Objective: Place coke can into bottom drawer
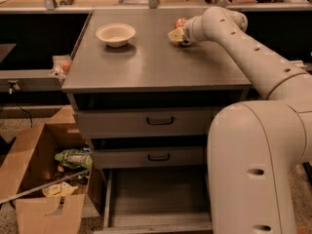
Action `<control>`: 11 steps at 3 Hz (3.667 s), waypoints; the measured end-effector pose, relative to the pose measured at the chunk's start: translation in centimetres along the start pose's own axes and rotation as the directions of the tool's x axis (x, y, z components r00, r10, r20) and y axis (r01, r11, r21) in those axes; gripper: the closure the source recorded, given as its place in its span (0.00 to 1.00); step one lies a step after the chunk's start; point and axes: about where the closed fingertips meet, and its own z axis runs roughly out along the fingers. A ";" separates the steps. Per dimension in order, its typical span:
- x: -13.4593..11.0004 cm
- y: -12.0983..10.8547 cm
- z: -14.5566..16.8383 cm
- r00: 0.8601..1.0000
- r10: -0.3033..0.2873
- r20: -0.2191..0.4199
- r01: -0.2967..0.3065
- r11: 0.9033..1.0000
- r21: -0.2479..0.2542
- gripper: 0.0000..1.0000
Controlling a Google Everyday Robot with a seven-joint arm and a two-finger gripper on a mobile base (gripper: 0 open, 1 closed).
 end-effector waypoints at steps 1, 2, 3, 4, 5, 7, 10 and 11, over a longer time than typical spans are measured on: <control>0.2 0.2 -0.1 1.000 -0.005 -0.002 0.005 1.000 -0.011 0.66; -1.4 2.1 -3.7 0.998 -0.051 0.045 0.056 0.992 -0.117 0.97; -3.7 4.6 -8.6 0.986 -0.122 0.113 0.145 0.963 -0.228 1.00; -3.5 5.3 -8.4 0.979 -0.161 0.122 0.186 0.952 -0.242 1.00; -3.2 6.3 -8.6 0.978 -0.162 0.134 0.194 0.940 -0.282 1.00; 0.7 17.9 -22.3 0.915 -0.297 0.273 0.403 0.702 -0.587 1.00; 7.6 24.8 -25.8 0.899 -0.361 0.248 0.420 0.553 -0.720 1.00; 15.8 24.8 -26.4 0.876 -0.467 0.123 0.398 0.555 -0.730 1.00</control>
Offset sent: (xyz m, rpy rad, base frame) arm -0.0645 0.0168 0.0510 0.0157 -0.0614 0.2658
